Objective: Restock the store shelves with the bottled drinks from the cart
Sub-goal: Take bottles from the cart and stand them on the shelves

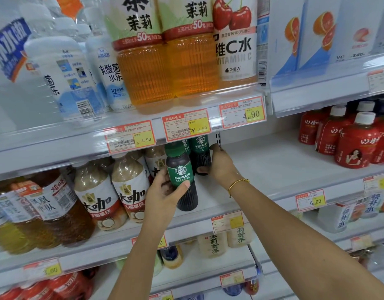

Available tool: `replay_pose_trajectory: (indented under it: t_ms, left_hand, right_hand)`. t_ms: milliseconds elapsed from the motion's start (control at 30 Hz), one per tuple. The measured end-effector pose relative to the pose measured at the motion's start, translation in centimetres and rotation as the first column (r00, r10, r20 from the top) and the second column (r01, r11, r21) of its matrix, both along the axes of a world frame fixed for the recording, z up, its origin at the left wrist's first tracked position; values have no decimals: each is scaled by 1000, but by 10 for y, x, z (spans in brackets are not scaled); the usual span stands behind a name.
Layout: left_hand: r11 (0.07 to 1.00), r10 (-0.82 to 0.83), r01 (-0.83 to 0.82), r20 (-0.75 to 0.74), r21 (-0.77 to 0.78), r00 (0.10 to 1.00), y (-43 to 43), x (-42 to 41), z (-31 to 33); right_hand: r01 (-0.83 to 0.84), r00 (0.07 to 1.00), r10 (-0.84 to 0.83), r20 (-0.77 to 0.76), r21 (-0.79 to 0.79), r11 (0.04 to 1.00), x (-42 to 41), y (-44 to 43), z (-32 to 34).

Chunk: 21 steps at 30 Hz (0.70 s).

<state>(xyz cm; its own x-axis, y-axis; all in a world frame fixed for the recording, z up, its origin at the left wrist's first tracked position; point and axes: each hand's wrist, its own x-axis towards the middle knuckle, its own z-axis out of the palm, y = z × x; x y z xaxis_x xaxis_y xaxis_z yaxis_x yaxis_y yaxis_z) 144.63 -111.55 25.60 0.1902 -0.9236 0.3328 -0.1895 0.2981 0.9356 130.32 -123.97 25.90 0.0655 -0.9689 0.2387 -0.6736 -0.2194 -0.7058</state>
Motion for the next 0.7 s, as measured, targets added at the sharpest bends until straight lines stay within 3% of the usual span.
replay_pose_trajectory:
  t_ms: [100,167,233,300,400,567,700]
  left_hand:
    - [999,38,-39,10,15,999,3,-2,-4]
    - [999,50,-50,-8,18,999,1,-1,-7]
    - [999,34,-34,-8,23,999,-3,0,-9]
    - [999,-7,5,37,36,999,-7,1,-10]
    - [998,-54,46,152,53,987,-8,1,-11]
    - [989,32,-93,453,114,891,-5,0,-20]
    - [980,-19,-82,497,179,867,-6,1,-20]
  right_hand:
    - [16,983,-3,182,-70,997,-8,25,5]
    - [-205,911,208,356,-47,978,-16,50,8]
    - [-485,788,425,446,23,874,-20,74,5]
    - [-510,806,455,378,55,858,-15,84,-2]
    - [-318,937,316,149,-12,948,-4,80,-9]
    - [-300,942,297,160,-6,954,0,61,-9]
    - [-272,954,270,128,-4,962,3,48,-7]
